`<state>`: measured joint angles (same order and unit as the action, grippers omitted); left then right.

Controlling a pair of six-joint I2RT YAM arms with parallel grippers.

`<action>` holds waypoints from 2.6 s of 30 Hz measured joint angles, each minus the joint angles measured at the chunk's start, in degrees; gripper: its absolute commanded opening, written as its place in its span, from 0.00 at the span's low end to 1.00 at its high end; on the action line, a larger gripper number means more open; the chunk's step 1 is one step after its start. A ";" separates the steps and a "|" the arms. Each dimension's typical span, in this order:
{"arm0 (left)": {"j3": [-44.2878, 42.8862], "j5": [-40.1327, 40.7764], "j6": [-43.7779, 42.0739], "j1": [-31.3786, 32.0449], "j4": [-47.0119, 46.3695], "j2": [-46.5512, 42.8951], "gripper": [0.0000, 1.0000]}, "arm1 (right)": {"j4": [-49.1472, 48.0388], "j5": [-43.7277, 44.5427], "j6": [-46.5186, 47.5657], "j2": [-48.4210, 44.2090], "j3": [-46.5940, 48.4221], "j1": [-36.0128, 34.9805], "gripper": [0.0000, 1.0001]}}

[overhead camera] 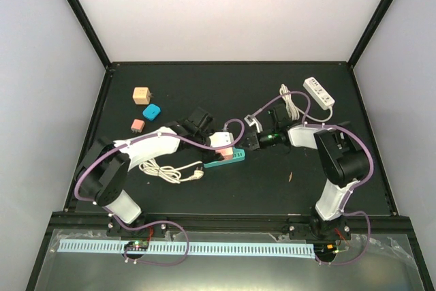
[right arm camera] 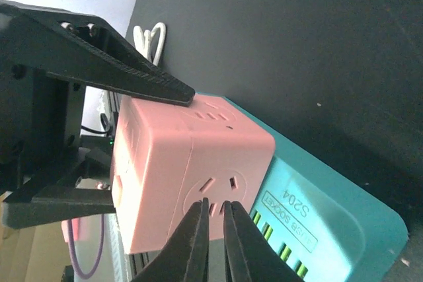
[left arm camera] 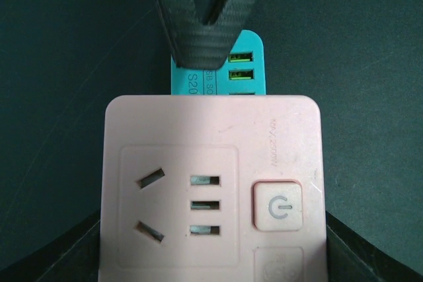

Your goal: Pull the plug off the socket

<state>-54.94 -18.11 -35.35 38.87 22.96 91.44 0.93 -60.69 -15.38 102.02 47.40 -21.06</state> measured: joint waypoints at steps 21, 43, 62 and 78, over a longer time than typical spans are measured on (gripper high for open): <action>1.05 0.04 0.50 0.26 -0.42 -1.01 0.28 | 8.26 5.33 4.22 6.82 6.75 -4.15 0.08; -0.70 -1.16 1.16 -0.48 4.07 -1.27 0.26 | 9.79 5.44 6.49 7.76 8.20 -4.48 0.05; 2.69 -1.86 -3.48 -0.28 3.89 -5.75 0.20 | 8.37 8.31 9.97 5.66 6.14 -4.57 0.45; 1.75 -7.02 -12.11 -2.93 7.23 -4.50 0.19 | -1.42 9.46 19.43 -6.84 -4.33 -4.48 0.62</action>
<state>-53.19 -25.12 -47.46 35.94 30.20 86.94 -0.49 -51.22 4.05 95.18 43.07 -25.54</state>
